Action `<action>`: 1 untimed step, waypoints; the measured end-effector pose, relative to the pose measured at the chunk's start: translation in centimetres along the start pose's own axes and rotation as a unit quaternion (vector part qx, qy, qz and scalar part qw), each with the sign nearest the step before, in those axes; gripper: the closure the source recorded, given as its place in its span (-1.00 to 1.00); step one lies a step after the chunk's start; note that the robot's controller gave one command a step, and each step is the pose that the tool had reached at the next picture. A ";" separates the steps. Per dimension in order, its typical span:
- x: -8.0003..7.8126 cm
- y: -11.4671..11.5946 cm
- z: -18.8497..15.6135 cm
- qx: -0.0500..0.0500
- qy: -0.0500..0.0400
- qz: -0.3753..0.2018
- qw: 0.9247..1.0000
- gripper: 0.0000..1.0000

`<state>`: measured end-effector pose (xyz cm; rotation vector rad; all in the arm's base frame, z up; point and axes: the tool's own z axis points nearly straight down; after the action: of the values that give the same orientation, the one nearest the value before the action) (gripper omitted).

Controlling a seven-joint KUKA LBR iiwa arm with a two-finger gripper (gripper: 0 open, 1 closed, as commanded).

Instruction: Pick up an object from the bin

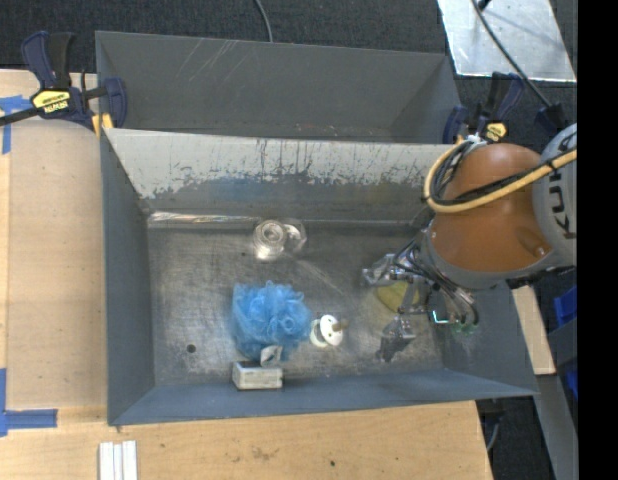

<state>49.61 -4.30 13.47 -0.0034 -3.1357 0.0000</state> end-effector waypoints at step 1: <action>-0.2 0.0 -0.4 0.000 -0.004 -0.001 1.000 -1.00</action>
Offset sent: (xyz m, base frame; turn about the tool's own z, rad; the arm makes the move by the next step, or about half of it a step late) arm 0.0137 0.1755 -0.0647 -0.0869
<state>49.82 -4.29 13.85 -0.0001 -3.1439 0.0010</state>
